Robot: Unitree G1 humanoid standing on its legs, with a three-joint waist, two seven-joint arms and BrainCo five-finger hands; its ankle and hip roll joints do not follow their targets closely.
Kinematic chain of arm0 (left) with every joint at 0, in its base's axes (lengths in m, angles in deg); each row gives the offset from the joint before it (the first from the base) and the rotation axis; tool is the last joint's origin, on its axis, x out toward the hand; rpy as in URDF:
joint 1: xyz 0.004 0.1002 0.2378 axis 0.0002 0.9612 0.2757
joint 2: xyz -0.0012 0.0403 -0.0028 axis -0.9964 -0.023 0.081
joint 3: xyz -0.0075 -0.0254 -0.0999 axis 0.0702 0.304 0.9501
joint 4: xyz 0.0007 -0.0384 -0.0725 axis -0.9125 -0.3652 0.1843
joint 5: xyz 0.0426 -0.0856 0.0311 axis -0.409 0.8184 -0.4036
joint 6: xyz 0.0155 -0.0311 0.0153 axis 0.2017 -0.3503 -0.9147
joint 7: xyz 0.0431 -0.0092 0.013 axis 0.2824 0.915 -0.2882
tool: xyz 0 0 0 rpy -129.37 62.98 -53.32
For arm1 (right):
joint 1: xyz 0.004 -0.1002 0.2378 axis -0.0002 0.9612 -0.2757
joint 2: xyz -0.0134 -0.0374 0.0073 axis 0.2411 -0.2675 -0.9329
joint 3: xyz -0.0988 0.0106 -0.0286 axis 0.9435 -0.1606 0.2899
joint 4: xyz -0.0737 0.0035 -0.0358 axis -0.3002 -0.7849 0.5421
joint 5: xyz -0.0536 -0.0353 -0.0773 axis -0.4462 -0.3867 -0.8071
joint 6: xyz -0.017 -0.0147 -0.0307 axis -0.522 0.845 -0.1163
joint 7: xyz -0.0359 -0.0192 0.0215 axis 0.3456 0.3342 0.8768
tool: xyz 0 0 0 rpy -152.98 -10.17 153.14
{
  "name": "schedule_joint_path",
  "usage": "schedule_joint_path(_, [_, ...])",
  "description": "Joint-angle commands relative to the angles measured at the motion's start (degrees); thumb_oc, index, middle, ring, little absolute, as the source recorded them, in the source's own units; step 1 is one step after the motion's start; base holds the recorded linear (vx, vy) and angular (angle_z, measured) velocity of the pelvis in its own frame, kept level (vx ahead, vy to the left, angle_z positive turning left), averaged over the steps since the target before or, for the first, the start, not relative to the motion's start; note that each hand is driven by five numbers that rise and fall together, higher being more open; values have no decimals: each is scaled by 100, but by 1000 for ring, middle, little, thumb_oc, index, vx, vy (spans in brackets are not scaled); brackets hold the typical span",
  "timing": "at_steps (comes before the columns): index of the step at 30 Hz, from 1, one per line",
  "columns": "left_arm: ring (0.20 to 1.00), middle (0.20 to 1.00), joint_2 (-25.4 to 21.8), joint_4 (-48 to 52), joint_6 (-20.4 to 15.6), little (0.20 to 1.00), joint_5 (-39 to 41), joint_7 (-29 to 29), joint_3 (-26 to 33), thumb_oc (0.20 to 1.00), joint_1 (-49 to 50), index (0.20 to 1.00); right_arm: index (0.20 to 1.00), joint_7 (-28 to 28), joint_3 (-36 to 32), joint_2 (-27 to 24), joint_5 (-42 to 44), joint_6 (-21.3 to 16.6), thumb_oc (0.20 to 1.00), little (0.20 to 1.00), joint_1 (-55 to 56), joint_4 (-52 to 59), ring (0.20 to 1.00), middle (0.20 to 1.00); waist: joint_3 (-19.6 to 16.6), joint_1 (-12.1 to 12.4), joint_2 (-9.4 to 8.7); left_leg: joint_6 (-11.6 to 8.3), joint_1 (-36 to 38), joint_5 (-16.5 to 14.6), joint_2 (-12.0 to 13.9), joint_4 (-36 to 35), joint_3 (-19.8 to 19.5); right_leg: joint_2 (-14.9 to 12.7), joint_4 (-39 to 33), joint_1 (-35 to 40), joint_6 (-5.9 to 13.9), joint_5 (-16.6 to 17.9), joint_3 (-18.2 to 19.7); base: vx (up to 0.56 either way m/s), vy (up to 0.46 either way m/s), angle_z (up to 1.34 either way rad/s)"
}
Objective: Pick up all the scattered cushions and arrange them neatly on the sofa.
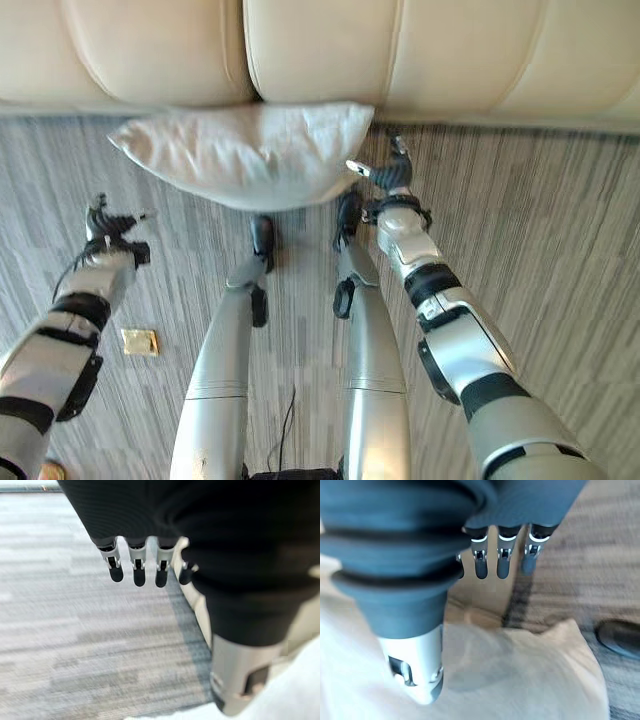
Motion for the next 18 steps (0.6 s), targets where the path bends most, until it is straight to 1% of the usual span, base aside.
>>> schedule_joint_path(1, [1000, 1000, -229, 99, -164, 1000, -196, 473, 277, 1000, 445, 1000, 1000, 246, 138, -77, 134, -373, 1000, 1000, 413, 130, 1000, 1000, -448, 12, 73, -16, 270, -336, -79, -221, 289, -22, 618, 90, 589, -1176, 401, 49, 36, -4])
schedule_joint_path(2, [1000, 1000, -260, 170, -234, 1000, -186, 597, 270, 1000, 348, 1000, 1000, 297, 124, -65, 170, -443, 1000, 1000, 388, 163, 1000, 1000, -472, 6, 66, -5, 88, -363, -73, -101, 295, -21, 725, -105, 592, -1181, 420, 61, 43, -6])
schedule_joint_path(3, [1000, 1000, -225, 395, -363, 1000, -203, 823, 256, 1000, 208, 1000, 1000, 543, 59, -44, 92, -633, 1000, 1000, 327, 406, 1000, 1000, -470, 2, 55, 16, -164, -392, -63, 60, 300, -32, 836, -335, 620, -1186, 429, 58, 38, -8])
schedule_joint_path(4, [1000, 1000, -132, 561, -423, 1000, -301, 1056, 242, 1000, 170, 1000, 1000, 795, 6, -46, -125, -752, 1000, 1000, 289, 576, 1000, 1000, -466, 10, 59, 37, -303, -416, -65, 177, 299, -53, 914, -456, 637, -1203, 415, 57, 26, -6])
schedule_joint_path(5, [1000, 1000, -6, 505, -425, 1000, -399, 1181, 162, 1000, 47, 1000, 1000, 1008, -45, -26, -339, -903, 1000, 1000, 265, 652, 1000, 1000, -482, 4, 76, 48, -468, -441, -72, 302, 287, -63, 1033, -618, 646, -1229, 426, 39, 18, -6])
schedule_joint_path(6, [1000, 1000, 56, 555, -472, 1000, -520, 1306, 60, 1000, -110, 1000, 1000, 1156, -38, -8, -491, -971, 1000, 1000, 176, 704, 1000, 1000, -477, -3, 86, 59, -563, -451, -80, 366, 283, -69, 1104, -714, 655, -1235, 431, 44, 23, -6])
schedule_joint_path(8, [1000, 1000, 172, 568, -476, 1000, -831, 1612, -275, 1000, -594, 1000, 1000, 1754, 106, -78, -1166, -955, 1000, 1000, -205, 602, 1000, 1000, -501, -3, 106, 73, -756, -494, -90, 517, 274, -85, 1289, -930, 666, -1291, 434, 44, 27, -2])
schedule_joint_path(9, [1000, 1000, 205, 669, -502, 1000, -994, 1810, -501, 1000, -920, 1000, 1000, 2117, 224, -132, -1567, -900, 1000, 1000, -479, 592, 1000, 1000, -543, 2, 127, 98, -974, -482, -108, 667, 265, -114, 1432, -1148, 661, -1281, 453, 80, 31, 7])
schedule_joint_path(10, [1000, 1000, 248, 919, -581, 1000, -1210, 1960, -795, 1000, -1345, 1000, 1000, 2329, 392, -222, -1958, -746, 1000, 1000, -850, 590, 1000, 1000, -676, 23, 152, 116, -1331, -505, -149, 907, 246, -136, 1692, -1506, 665, -1326, 491, 72, 17, 10])
schedule_joint_path(11, [1000, 1000, 252, 916, -581, 1000, -1209, 1960, -797, 1000, -1337, 1000, 1000, 2329, 393, -221, -1957, -746, 1000, 1000, -842, 588, 1000, 1000, -651, 30, 149, 99, -1238, -556, -144, 877, 239, -126, 1681, -1425, 684, -1375, 493, 74, 4, 10])
schedule_joint_path(12, [1000, 1000, 279, 1139, -623, 1000, -1320, 2035, -991, 1000, -1647, 1000, 1000, 2403, 474, -231, -2078, -675, 1000, 1000, -1057, 648, 1000, 1000, -665, 35, 169, 104, -1332, -583, -168, 984, 220, -132, 1794, -1528, 682, -1410, 506, 68, 0, 11])
schedule_joint_path(13, [1000, 1000, 417, 1831, -790, 1000, -1344, 1862, -1320, 1000, -2135, 1000, 1000, 2114, 607, -251, -1860, -656, 1000, 1000, -1419, 938, 1000, 1000, -738, 38, 211, 107, -1601, -608, -236, 1215, 189, -143, 2052, -1810, 679, -1454, 575, 64, 5, 11])
schedule_joint_path(14, [1000, 1000, 415, 1841, -783, 1000, -1343, 1860, -1320, 1000, -2139, 1000, 1000, 2106, 604, -260, -1850, -653, 1000, 1000, -1426, 940, 1000, 1000, -743, 38, 210, 107, -1623, -614, -239, 1231, 191, -147, 2075, -1835, 679, -1463, 579, 64, -3, 14])
schedule_joint_path(15, [1000, 1000, 726, 2441, -1063, 1000, -934, 1568, -1225, 1000, -2149, 1000, 1000, 1734, 505, -156, -1260, -832, 1000, 1000, -1462, 1215, 1000, 1000, -760, 51, 223, 101, -1673, -632, -247, 1279, 203, -148, 2127, -1900, 668, -1496, 589, 27, -2, 12])
schedule_joint_path(18, [1000, 1000, 1201, 2980, -1360, 1000, -130, 1081, -948, 1000, -1867, 1000, 1000, 1072, 156, 158, 61, -1335, 1000, 1000, -1281, 1452, 1000, 1000, -838, 69, 221, 88, -1774, -610, -276, 1349, 208, -125, 2166, -2008, 641, -1486, 614, 24, -2, 9])
